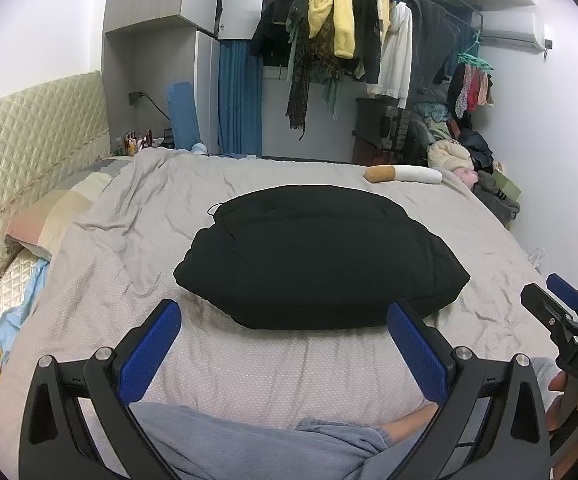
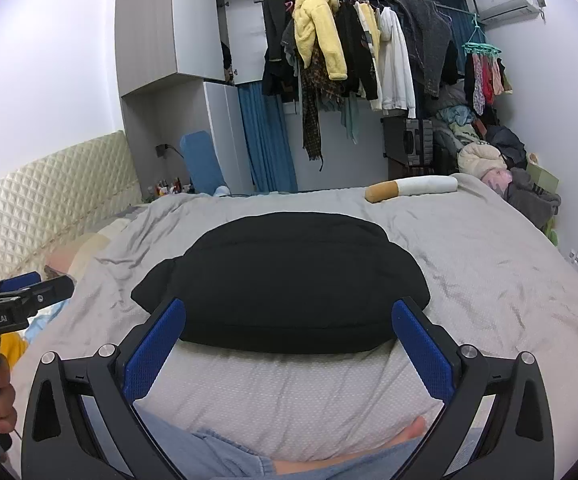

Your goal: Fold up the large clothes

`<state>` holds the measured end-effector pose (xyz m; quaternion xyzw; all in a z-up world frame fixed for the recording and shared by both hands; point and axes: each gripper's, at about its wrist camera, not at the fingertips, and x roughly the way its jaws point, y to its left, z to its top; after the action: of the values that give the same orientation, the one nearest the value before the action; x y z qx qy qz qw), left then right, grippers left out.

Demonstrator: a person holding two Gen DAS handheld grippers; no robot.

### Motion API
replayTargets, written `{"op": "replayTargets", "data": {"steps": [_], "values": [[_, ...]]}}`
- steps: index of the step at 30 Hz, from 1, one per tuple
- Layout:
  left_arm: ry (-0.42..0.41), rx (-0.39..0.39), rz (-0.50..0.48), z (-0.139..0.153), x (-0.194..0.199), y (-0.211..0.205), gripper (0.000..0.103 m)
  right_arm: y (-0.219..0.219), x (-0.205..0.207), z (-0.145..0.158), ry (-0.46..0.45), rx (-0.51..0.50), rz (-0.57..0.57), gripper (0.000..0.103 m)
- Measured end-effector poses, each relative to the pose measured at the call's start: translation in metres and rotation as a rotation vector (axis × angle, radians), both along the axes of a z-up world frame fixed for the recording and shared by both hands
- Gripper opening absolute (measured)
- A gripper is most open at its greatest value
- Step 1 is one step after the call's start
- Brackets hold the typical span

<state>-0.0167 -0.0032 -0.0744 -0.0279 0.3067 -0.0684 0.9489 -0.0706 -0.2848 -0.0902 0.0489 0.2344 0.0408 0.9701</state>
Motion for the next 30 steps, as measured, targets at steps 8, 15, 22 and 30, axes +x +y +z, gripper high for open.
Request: {"op": "replayTargets", "data": {"steps": [8, 15, 22, 30], "values": [[0.001, 0.000, 0.000, -0.001, 0.000, 0.001, 0.103, -0.001, 0.001, 0.001, -0.003, 0.004, 0.003, 0.103], [-0.004, 0.000, 0.006, 0.002, -0.002, 0.003, 0.103, -0.002, 0.001, 0.001, -0.007, 0.007, 0.004, 0.103], [-0.009, -0.001, 0.010, 0.003, -0.007, 0.007, 0.103, -0.001, 0.001, 0.002, -0.003, 0.000, 0.008, 0.103], [-0.010, -0.007, 0.015, 0.004, -0.011, 0.008, 0.103, 0.003, 0.002, 0.006, -0.016, -0.005, 0.011, 0.103]]}}
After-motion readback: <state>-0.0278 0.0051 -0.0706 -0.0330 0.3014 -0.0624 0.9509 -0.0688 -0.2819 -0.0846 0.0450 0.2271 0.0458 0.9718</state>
